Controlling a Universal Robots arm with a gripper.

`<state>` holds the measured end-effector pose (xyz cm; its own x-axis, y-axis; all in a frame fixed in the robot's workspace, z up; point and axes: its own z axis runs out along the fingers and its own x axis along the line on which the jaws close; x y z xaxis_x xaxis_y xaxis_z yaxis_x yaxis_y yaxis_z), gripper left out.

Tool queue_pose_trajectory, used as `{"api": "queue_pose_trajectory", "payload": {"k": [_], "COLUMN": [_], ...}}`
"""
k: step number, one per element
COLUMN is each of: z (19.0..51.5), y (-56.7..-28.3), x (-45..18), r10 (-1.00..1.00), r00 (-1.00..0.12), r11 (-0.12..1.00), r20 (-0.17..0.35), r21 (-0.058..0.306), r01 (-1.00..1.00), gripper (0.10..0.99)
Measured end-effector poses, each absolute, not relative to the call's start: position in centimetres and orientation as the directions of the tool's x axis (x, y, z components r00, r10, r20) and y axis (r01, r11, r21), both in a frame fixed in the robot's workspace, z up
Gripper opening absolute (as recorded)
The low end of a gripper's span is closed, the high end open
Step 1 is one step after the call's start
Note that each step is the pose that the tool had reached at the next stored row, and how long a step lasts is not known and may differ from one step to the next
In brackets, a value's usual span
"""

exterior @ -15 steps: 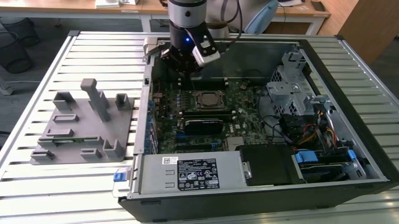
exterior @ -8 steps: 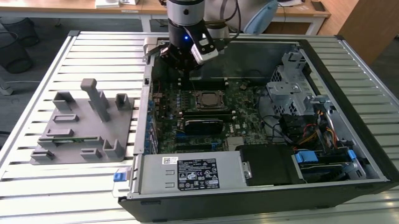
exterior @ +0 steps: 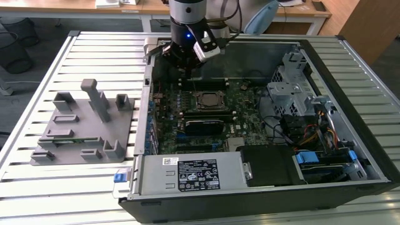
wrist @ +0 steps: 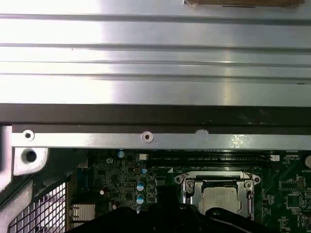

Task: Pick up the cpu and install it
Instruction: 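Install the first cpu locking lever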

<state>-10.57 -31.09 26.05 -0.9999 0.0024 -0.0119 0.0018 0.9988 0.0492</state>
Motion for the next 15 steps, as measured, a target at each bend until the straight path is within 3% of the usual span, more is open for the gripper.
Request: {"api": "queue_pose_trajectory", "payload": {"k": [8, 15], "z": [25.7, 25.1], "y": [-31.1, -31.5], "x": [-7.0, -6.1], "r10": [-0.001, 0.000], "r00": [-1.000, -1.000], "r11": [0.999, 0.997], "r20": [-0.011, -0.011], "r21": [0.050, 0.077], "r01": [-0.002, -0.001], "gripper": [0.106, 0.106]}}
